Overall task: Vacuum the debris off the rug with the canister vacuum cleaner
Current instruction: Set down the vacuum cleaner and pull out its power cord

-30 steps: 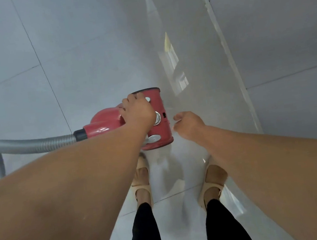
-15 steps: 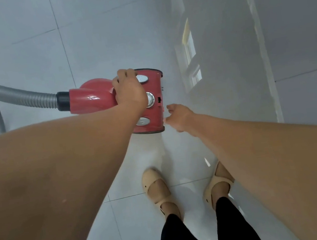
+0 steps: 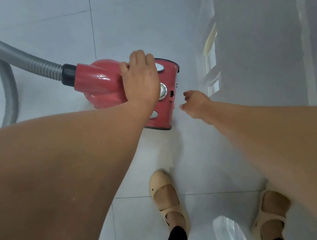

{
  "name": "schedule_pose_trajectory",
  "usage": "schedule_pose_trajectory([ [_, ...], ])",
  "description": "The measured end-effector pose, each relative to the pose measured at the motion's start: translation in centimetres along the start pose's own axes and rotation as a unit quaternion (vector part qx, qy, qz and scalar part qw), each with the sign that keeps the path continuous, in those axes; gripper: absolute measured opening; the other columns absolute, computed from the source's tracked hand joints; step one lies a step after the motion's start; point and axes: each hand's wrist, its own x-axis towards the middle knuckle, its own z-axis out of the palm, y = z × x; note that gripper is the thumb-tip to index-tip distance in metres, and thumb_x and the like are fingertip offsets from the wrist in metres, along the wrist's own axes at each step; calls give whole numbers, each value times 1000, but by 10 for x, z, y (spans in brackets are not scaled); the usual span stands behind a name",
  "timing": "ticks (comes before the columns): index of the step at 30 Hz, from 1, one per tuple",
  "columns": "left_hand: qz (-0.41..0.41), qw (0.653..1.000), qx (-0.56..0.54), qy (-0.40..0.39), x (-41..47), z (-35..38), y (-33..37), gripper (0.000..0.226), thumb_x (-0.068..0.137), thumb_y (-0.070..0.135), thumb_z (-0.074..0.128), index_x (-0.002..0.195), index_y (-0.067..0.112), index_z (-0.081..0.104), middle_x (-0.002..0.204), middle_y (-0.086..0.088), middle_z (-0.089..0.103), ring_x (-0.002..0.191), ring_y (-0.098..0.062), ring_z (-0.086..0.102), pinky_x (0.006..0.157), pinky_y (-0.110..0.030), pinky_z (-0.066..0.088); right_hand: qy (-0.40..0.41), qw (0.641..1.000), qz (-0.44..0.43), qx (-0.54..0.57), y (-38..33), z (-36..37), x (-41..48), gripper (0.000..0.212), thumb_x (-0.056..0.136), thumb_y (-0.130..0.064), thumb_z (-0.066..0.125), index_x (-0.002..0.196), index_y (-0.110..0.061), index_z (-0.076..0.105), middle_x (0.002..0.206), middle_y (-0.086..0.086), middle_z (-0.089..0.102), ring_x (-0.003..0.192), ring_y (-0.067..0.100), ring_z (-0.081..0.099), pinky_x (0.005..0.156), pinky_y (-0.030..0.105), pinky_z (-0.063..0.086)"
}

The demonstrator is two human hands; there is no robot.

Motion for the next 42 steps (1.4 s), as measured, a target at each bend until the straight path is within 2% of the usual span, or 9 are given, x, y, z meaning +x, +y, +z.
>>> schedule_pose_trajectory([
  [7,30,998,11,63,-3,17,-1,37,70,0,28,76,8,63,94,-7,63,86,-27,60,52,-30,31,26,997,-48,-60,18,-5,38,56,98,-6,47,152,-13,31,155,5,34,141,25,36,116,35,30],
  [17,20,995,4,97,-5,28,0,35,69,1,28,69,9,62,93,-5,64,88,-26,61,49,-27,28,47,997,-59,-23,17,0,90,55,98,-6,49,150,-13,34,153,5,39,132,29,48,111,40,39],
  [21,16,994,2,107,-6,28,1,39,70,2,25,69,8,63,95,-5,64,90,-25,61,50,-27,27,21,997,-43,64,3,7,105,39,96,-2,47,133,-11,54,120,11,60,99,22,58,96,36,51],
  [24,16,993,0,119,-5,30,1,42,71,3,21,70,7,63,96,-6,64,92,-27,61,50,-28,28,29,965,18,259,-6,14,112,27,96,2,39,98,-14,62,80,5,53,65,17,50,58,25,50],
  [28,15,992,-6,126,-5,31,1,46,72,3,17,73,6,63,100,-7,63,95,-28,60,51,-29,29,80,881,88,457,-9,17,116,30,88,4,39,102,1,66,90,18,65,74,29,60,74,36,58],
  [31,14,992,2,129,-6,32,1,46,71,2,18,70,6,63,97,-7,64,93,-28,61,51,-28,29,121,870,97,469,-10,15,115,27,83,3,42,96,4,66,84,18,64,68,29,60,58,30,53],
  [35,12,990,18,137,-4,31,0,43,70,2,20,67,8,63,95,-5,64,91,-26,62,50,-27,27,132,916,61,374,-4,12,127,21,71,1,47,71,-3,68,75,14,71,74,32,69,80,41,59],
  [38,15,990,29,136,-4,32,-1,40,70,2,24,67,9,63,96,-4,64,91,-26,62,49,-27,27,140,957,17,253,6,10,131,22,71,6,54,73,-5,73,73,7,73,77,27,71,83,37,58],
  [42,16,990,33,138,-4,34,1,34,71,1,29,69,7,63,97,-6,64,92,-27,61,49,-27,28,151,964,-13,217,18,9,134,28,76,6,54,62,-13,68,79,8,74,81,28,70,85,40,57],
])
